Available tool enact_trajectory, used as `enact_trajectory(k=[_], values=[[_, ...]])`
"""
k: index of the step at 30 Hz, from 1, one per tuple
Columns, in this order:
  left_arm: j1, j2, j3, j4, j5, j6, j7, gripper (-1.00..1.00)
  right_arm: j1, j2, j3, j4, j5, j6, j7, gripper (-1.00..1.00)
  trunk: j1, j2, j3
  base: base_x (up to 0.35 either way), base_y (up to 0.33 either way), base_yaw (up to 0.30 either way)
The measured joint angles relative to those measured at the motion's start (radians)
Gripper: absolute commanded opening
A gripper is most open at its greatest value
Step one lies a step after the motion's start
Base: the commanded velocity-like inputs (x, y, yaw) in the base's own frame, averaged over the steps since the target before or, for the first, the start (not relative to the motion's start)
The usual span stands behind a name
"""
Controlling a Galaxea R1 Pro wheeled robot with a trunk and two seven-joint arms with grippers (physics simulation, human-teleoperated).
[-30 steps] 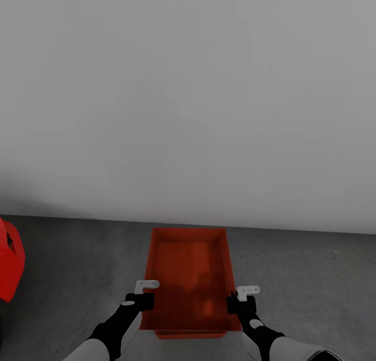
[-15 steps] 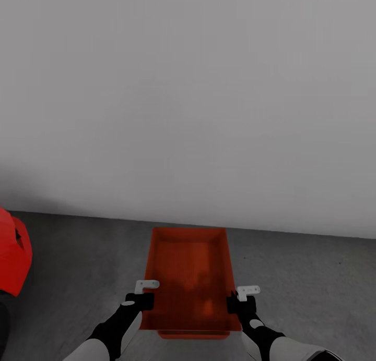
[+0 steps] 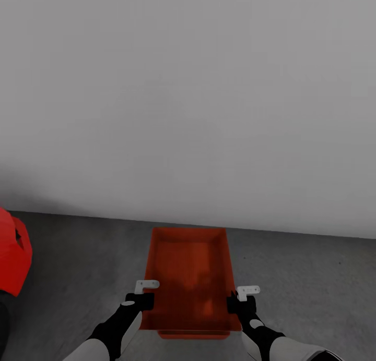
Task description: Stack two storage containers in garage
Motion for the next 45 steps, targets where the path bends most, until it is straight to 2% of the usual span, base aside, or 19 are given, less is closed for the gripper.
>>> enact_trajectory(k=[27, 45], values=[[0.0, 0.0, -0.001, -0.002, 0.001, 0.0, 0.0, -1.0, 0.0, 0.0, -0.001, 0.0, 0.001, -0.001, 0.0, -1.0, 0.0, 0.0, 0.0, 0.0, 0.0, 0.0], [0.0, 0.0, 0.0, -0.002, -0.001, 0.002, 0.0, -1.0, 0.0, 0.0, -0.003, 0.0, 0.002, -0.001, 0.0, -1.0, 0.069, -0.126, -0.056, 0.0, 0.0, 0.0]])
